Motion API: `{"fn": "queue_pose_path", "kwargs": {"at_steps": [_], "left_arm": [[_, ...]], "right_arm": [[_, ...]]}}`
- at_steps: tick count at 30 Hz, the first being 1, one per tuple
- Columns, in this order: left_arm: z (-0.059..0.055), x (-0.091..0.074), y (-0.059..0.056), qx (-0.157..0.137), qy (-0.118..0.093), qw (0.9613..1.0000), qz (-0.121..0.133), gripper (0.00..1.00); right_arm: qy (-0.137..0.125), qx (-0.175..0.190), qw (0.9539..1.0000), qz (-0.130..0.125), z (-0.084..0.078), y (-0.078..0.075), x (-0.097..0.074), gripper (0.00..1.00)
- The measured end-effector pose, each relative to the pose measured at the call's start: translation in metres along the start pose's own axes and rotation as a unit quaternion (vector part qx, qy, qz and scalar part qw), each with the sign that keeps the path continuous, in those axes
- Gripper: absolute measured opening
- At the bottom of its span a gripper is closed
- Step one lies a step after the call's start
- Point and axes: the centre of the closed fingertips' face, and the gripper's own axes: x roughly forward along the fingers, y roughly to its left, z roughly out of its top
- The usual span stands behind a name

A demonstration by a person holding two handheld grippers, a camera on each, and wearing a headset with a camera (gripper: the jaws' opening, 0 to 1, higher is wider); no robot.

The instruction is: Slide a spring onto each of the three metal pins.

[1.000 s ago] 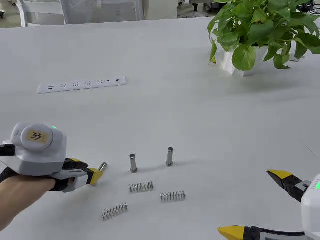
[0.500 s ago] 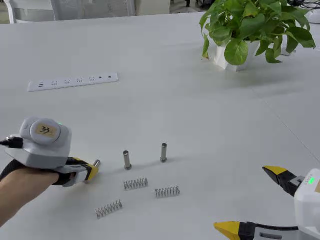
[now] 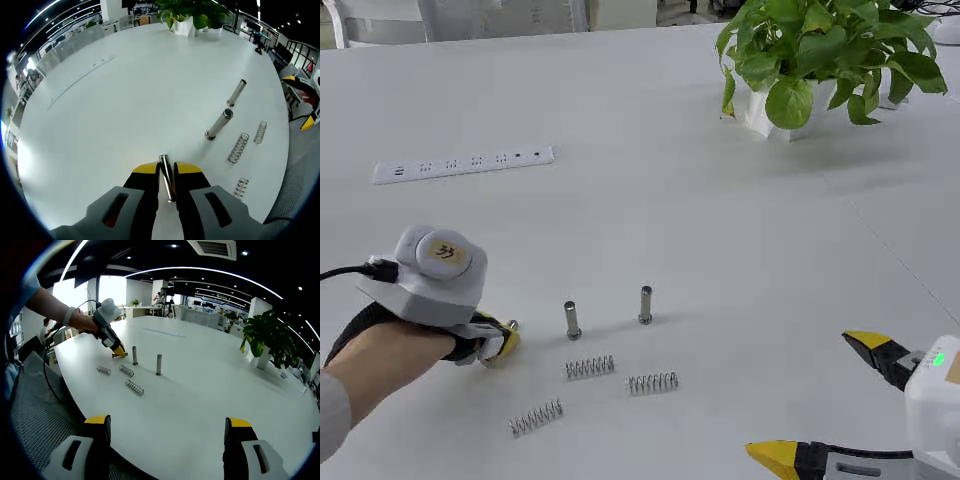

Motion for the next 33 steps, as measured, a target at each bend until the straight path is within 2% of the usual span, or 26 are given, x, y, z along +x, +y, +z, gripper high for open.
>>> {"fn": "queue_pose_path", "kwargs": {"at_steps": [5, 11, 15, 18, 24, 28, 33], "left_arm": [[0.001, 0.001, 0.001, 0.015, 0.015, 0.9998, 0.007, 0.07], [0.001, 0.001, 0.002, 0.006, 0.014, 0.9996, 0.022, 0.06], [0.001, 0.001, 0.004, 0.001, 0.003, 0.9994, 0.034, 0.05], [0.001, 0.001, 0.008, -0.018, -0.008, 0.9992, 0.034, 0.05], [0.001, 0.001, 0.007, -0.03, -0.018, 0.999, 0.03, 0.04], [0.002, -0.004, 0.006, -0.037, -0.025, 0.9987, 0.025, 0.04], [0.008, -0.014, 0.002, -0.041, -0.045, 0.998, 0.018, 0.04]], "right_arm": [[0.0, -0.001, 1.0, 0.0, 0.0, 0.001, 0.0, 0.94], [-0.001, 0.0, 1.0, -0.001, 0.001, 0.0, 0.001, 0.93], [0.0, -0.001, 1.0, 0.0, 0.001, 0.001, 0.001, 0.93], [-0.001, 0.001, 1.0, 0.0, 0.001, 0.001, 0.001, 0.93], [0.002, -0.001, 1.0, 0.003, 0.001, 0.002, 0.001, 0.93], [0.002, -0.001, 1.0, 0.002, 0.001, 0.001, 0.0, 0.93], [0.004, -0.004, 1.0, 0.002, -0.001, 0.002, 0.0, 0.93]]}}
